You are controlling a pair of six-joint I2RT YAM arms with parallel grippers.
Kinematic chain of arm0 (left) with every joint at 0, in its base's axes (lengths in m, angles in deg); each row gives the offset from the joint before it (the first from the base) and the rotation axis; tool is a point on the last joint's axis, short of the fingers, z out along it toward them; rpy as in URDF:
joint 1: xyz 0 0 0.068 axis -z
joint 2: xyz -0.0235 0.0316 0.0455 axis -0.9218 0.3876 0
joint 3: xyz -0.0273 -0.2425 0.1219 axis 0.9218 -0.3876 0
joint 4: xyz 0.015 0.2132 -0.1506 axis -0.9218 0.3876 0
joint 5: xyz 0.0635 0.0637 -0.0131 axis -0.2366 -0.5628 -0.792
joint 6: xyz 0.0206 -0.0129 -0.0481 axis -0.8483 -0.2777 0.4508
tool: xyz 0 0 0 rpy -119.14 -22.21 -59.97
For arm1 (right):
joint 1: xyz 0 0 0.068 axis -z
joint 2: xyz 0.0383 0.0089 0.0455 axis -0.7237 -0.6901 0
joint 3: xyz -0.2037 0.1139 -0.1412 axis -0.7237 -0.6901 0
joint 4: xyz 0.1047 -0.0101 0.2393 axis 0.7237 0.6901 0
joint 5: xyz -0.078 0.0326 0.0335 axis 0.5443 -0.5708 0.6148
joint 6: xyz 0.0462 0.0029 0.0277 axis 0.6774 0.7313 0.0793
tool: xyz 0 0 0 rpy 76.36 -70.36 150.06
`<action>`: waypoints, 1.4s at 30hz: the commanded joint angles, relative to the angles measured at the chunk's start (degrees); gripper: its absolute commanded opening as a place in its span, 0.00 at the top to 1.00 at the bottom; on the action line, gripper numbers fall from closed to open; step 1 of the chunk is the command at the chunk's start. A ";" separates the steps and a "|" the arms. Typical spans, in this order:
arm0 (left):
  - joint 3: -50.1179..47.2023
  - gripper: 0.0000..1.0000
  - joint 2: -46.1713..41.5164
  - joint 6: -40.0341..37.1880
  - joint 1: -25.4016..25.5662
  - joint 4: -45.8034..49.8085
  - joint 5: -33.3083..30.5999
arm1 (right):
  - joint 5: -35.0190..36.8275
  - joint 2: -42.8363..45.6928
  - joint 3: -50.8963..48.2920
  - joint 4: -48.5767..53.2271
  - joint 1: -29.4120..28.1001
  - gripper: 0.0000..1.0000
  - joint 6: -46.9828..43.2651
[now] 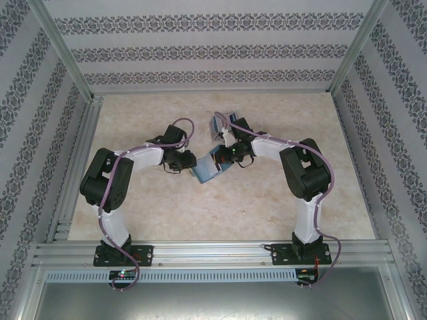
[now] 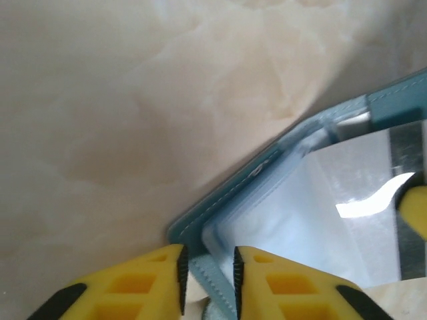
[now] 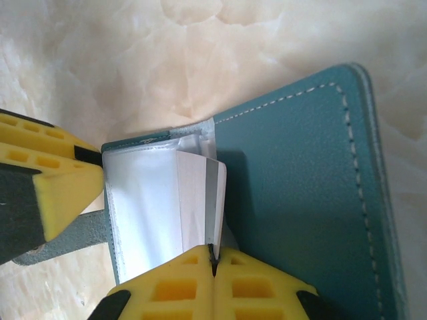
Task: Put the credit cards into the card holder
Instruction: Insert the credit card into the card slot.
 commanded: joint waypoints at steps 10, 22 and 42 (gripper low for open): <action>-1.86 0.87 2.08 0.84 -0.14 -0.94 0.92 | -5.42 -0.74 0.42 9.08 -0.78 0.94 -4.28; -2.63 0.88 0.74 1.57 -0.06 -1.43 1.69 | 5.76 -4.35 4.34 9.79 -4.89 0.93 1.37; -4.22 0.89 0.42 2.75 0.06 -3.63 2.83 | 15.73 3.90 4.57 15.18 -5.64 0.74 -1.61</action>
